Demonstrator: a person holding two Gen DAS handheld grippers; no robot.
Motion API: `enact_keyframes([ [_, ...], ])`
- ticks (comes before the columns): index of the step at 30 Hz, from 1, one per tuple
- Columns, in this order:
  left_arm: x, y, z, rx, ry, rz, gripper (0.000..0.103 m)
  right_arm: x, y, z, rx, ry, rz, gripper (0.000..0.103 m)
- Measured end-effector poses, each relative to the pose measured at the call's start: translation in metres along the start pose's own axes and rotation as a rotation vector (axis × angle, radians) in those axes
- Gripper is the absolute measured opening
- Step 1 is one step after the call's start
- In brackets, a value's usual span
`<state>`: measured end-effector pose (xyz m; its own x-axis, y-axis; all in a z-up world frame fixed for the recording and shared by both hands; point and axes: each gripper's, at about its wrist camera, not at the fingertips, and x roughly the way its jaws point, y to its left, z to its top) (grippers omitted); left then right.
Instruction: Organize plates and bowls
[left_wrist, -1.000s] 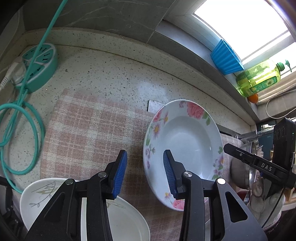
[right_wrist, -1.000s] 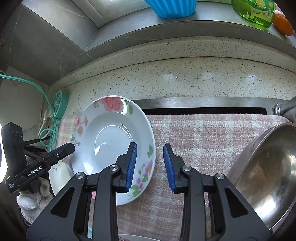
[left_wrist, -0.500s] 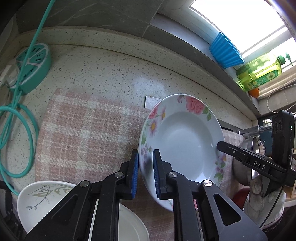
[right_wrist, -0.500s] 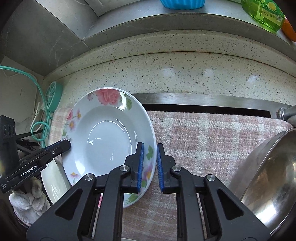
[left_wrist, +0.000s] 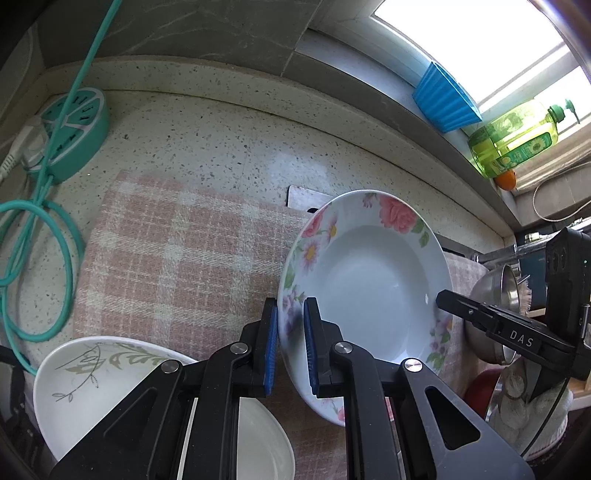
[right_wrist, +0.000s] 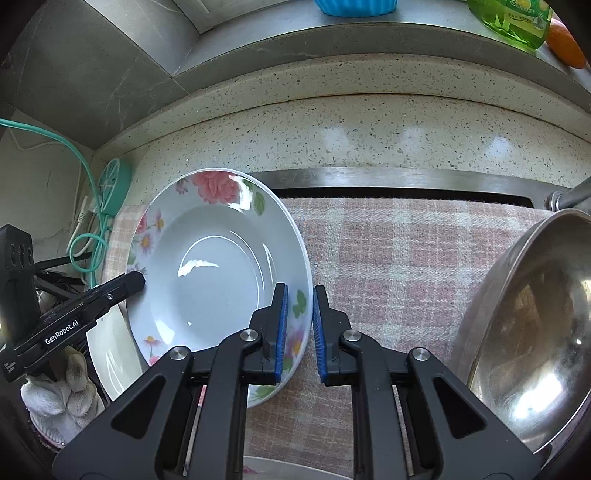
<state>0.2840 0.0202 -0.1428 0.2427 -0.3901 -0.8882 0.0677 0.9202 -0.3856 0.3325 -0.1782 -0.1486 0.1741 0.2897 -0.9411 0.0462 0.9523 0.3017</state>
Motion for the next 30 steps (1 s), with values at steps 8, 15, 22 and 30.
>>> enact_keyframes([
  [8, -0.018, -0.004, -0.014, 0.004, -0.016, -0.018, 0.012, -0.021, -0.003, -0.02, -0.005, -0.01, 0.03, 0.013],
  [15, -0.036, -0.012, -0.031, 0.015, -0.034, -0.031, 0.012, -0.043, -0.013, -0.042, 0.002, -0.023, 0.061, 0.013],
  [22, -0.049, -0.023, -0.051, 0.025, -0.047, -0.032, 0.012, -0.06, -0.017, -0.068, -0.012, -0.03, 0.077, 0.013],
  [30, -0.053, -0.037, -0.079, 0.029, -0.048, -0.035, 0.012, -0.078, -0.024, -0.099, -0.039, -0.031, 0.078, 0.014],
])
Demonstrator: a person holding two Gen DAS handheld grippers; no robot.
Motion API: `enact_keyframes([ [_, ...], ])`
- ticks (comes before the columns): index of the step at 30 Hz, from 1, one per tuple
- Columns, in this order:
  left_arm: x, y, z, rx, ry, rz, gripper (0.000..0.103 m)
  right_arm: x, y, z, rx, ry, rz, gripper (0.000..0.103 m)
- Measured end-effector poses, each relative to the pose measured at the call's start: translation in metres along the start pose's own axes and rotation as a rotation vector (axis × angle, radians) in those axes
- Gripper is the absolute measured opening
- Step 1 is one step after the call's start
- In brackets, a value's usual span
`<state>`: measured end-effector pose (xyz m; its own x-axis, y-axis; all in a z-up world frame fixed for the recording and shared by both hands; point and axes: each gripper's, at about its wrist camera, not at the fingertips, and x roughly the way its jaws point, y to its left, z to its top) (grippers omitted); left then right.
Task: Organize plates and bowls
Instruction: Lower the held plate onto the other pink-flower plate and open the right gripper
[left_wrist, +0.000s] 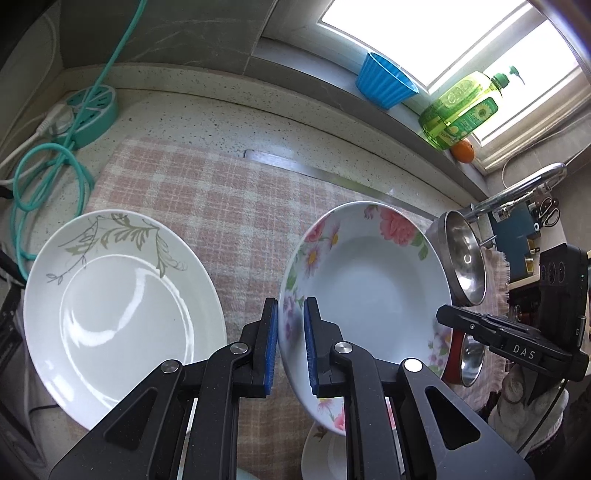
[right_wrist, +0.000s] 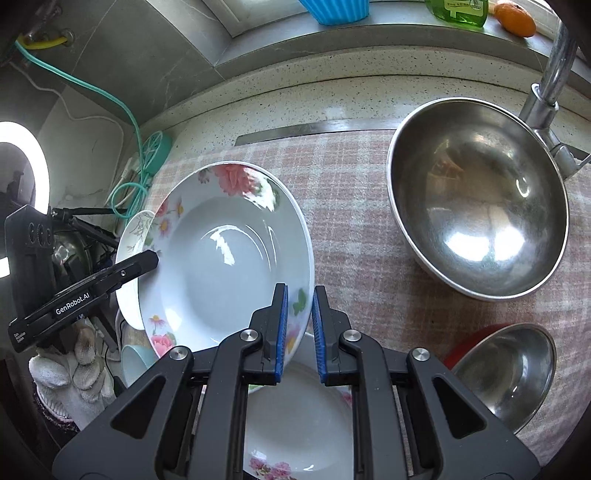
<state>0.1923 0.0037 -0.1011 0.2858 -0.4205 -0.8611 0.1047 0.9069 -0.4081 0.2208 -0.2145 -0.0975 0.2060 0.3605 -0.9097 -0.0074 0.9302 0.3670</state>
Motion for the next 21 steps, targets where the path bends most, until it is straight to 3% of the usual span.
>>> enact_keyframes([
  [21, 0.0, -0.032, -0.072, 0.028, 0.04, 0.011, 0.012, -0.02, -0.019, -0.076, -0.029, 0.057, 0.024, 0.014],
])
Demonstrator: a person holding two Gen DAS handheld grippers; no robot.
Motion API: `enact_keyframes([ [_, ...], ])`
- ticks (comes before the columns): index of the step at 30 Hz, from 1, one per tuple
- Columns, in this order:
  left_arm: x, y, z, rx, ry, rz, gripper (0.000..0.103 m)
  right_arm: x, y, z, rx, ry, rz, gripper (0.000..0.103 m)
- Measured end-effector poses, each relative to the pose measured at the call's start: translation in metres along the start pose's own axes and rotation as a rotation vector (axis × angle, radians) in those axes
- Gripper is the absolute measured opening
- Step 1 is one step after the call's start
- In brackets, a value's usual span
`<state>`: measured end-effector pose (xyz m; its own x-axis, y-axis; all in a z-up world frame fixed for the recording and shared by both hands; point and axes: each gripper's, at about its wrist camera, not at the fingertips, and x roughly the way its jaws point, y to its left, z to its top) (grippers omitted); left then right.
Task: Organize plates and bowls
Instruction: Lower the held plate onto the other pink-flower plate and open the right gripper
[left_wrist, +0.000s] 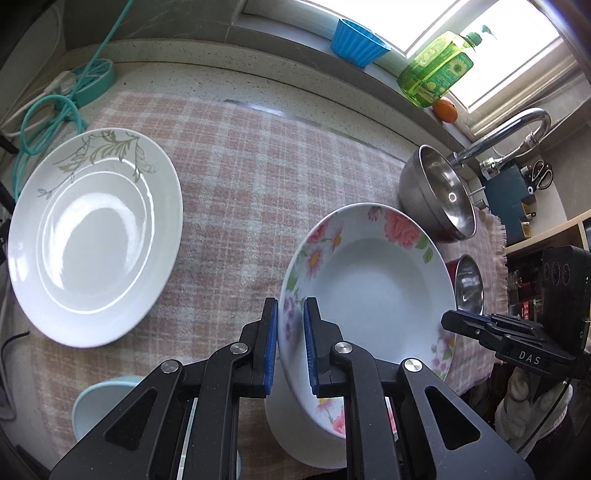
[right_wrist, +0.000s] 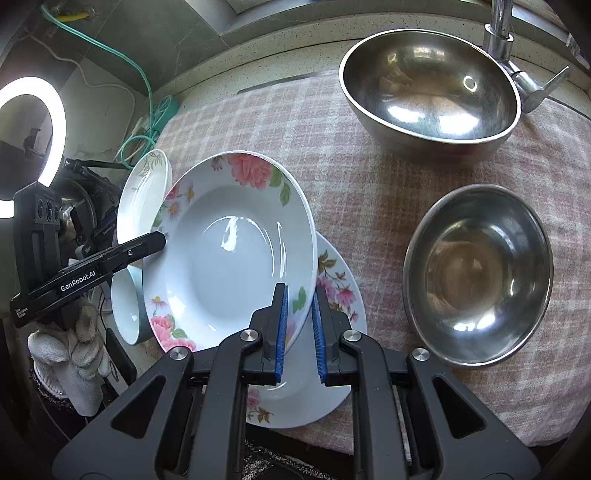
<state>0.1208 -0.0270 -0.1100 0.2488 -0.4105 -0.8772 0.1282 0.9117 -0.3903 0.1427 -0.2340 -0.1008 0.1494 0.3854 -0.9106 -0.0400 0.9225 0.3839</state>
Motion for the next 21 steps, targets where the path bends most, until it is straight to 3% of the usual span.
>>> enact_keyframes([
  [9, 0.001, -0.014, -0.021, 0.048, 0.026, 0.037, 0.012, 0.0, -0.006, -0.035, -0.013, 0.047, 0.0, 0.014],
  [21, 0.013, -0.024, -0.036, 0.095, 0.081, 0.069, 0.012, 0.006, -0.015, -0.054, 0.007, 0.081, -0.004, 0.014],
])
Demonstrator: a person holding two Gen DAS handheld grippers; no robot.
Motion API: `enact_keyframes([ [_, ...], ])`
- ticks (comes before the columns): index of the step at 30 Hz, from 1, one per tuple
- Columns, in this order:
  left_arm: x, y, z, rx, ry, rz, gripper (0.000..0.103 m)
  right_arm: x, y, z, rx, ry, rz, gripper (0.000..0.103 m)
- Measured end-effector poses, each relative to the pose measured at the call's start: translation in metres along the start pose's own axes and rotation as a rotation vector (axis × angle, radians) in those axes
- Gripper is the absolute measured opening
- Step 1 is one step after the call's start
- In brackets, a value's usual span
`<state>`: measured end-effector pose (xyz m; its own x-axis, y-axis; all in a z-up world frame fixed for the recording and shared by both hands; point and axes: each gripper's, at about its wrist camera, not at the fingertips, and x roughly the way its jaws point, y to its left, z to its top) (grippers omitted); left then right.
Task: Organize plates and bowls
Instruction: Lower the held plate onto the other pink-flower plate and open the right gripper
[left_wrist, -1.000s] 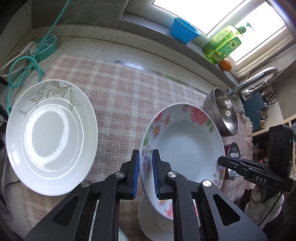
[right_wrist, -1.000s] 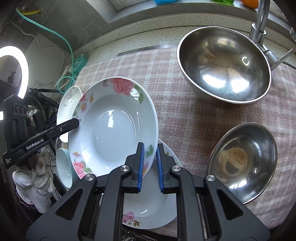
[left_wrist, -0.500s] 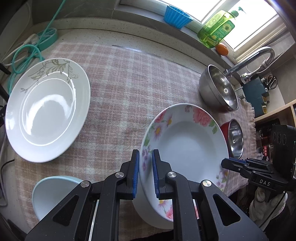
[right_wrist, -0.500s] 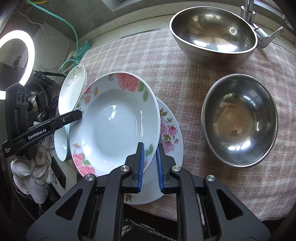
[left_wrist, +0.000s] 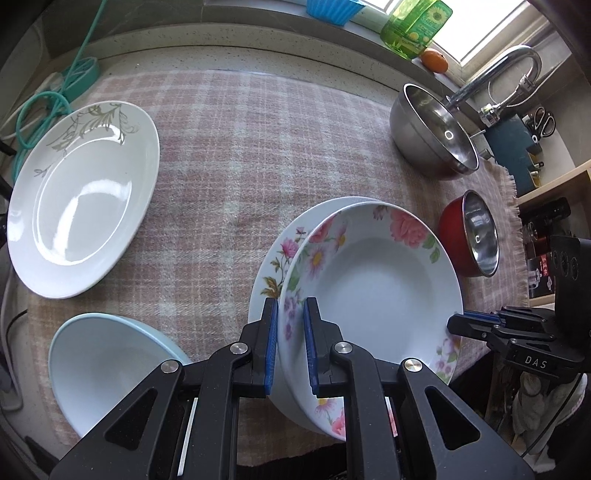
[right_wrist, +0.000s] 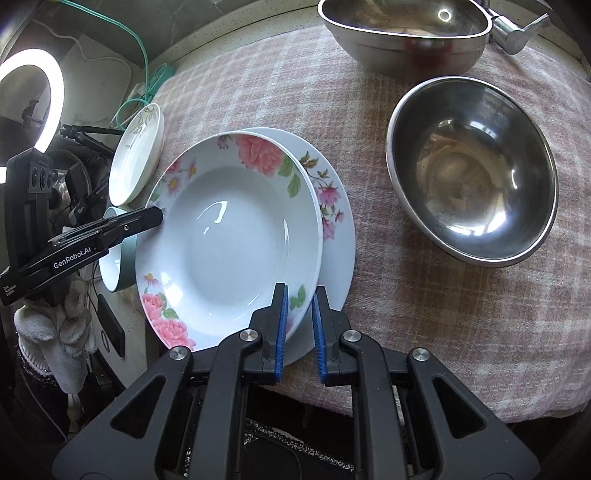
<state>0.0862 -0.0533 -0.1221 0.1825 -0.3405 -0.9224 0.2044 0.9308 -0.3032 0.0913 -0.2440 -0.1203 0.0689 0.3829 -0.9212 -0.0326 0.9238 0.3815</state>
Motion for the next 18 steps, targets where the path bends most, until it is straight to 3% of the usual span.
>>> enact_keyframes([
  [18, 0.012, -0.001, -0.003, 0.002, 0.024, 0.024, 0.012, 0.007, 0.004, -0.001, -0.012, -0.007, -0.045, 0.014],
])
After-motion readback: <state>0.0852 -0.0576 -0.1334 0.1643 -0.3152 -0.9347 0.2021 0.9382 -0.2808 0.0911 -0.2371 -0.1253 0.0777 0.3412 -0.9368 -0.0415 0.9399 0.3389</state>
